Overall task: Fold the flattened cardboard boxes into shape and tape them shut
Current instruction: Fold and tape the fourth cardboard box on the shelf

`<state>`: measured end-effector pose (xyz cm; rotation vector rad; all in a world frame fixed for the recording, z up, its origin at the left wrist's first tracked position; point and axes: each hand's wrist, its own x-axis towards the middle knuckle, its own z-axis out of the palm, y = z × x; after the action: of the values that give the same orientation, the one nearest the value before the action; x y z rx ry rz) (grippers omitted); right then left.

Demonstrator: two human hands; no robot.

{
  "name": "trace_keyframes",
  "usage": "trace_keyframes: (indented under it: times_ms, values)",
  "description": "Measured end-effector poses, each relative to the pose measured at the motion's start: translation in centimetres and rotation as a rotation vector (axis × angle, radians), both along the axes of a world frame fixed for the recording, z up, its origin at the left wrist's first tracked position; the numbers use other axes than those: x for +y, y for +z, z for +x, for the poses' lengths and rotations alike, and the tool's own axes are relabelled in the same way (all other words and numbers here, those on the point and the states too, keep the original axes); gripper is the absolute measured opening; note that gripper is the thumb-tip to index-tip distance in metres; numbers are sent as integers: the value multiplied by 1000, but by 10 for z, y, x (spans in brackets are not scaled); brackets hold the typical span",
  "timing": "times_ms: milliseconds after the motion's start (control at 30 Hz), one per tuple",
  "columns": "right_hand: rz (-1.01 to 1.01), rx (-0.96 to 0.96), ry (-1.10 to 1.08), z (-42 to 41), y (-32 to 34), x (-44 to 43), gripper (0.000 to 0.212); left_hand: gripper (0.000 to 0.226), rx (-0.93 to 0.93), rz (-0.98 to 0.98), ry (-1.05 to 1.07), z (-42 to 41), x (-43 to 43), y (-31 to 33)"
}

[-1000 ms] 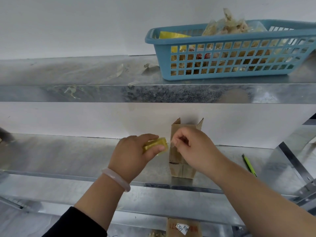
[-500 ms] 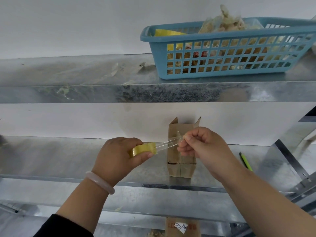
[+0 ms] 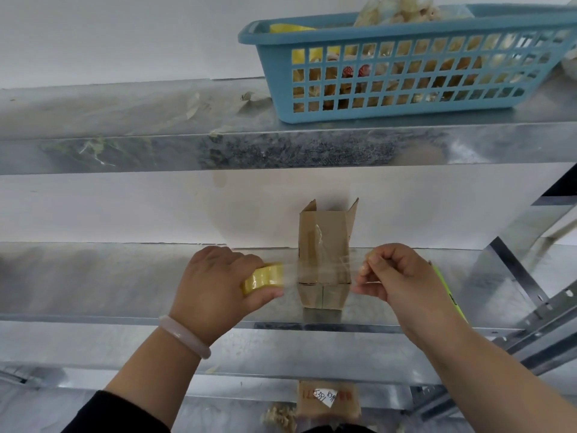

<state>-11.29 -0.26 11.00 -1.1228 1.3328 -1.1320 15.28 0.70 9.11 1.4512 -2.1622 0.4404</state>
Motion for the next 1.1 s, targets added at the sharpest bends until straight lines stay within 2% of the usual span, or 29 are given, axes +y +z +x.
trace_keyframes:
  times_ms: [100, 267, 500, 767, 1000, 1100]
  values:
    - [-7, 41, -24, -4, -7, 4, 20, 55, -27, -5, 9, -3, 1, -4]
    - [4, 84, -38, -9, -16, 6, 20, 32, 58, 59, -116, -1, 5, -9]
    - [28, 113, -95, -13, -34, 7, 19, 44, -48, 6, 12, -7, -3, -21]
    - [72, 105, -141, -11, -45, -1, 17, 45, -89, 21, 29, -5, -14, -30]
    - [145, 20, -155, -7, -59, -11, 14, 43, -90, 69, 24, -8, -23, -41]
    - [188, -4, -145, -4, -66, -15, 15, 49, -85, 91, 23, -12, -29, -44]
